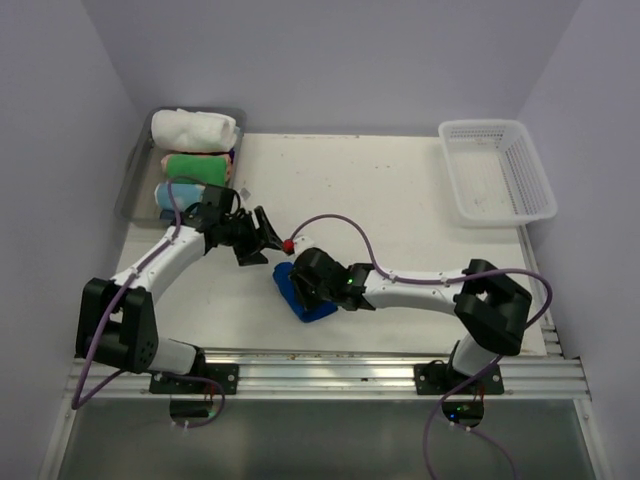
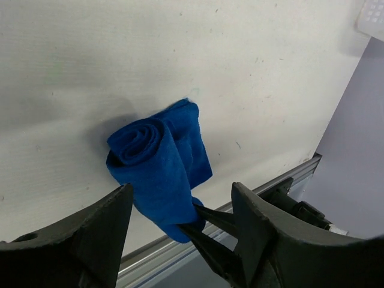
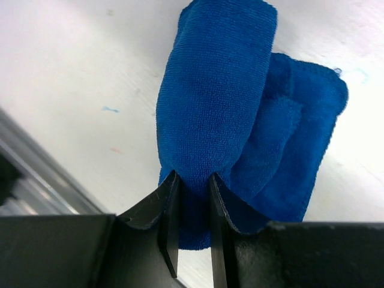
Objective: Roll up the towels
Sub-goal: Roll the towel
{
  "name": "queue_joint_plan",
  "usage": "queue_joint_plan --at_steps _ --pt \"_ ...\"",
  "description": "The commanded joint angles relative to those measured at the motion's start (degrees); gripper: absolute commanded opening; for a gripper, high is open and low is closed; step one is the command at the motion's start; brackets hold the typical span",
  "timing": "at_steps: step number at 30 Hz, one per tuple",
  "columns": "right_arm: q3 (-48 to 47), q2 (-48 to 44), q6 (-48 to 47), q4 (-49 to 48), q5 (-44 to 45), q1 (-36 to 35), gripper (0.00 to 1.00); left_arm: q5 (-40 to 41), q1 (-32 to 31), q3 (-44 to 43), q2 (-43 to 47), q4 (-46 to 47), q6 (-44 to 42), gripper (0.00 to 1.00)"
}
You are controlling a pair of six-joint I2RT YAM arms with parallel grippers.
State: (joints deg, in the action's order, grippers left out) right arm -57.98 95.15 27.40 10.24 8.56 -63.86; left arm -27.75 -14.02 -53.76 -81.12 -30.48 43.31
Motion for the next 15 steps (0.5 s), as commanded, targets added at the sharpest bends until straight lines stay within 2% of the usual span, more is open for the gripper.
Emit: queue_joint_plan --at_steps 1,7,15 --pt "3.38 -3.22 5.02 -8.91 -10.47 3.11 0.13 -1.69 -0.22 3.65 1.49 -0.46 -1.39 0.71" --pt "11.2 -3.31 13.37 -18.66 -19.97 7.95 0.12 -4.6 -0.3 8.14 2.28 1.83 -2.0 0.79" --pt "15.96 -0.94 20.23 -28.5 -26.48 10.41 0.12 -5.65 -0.65 12.01 2.37 4.98 -2.18 0.86"
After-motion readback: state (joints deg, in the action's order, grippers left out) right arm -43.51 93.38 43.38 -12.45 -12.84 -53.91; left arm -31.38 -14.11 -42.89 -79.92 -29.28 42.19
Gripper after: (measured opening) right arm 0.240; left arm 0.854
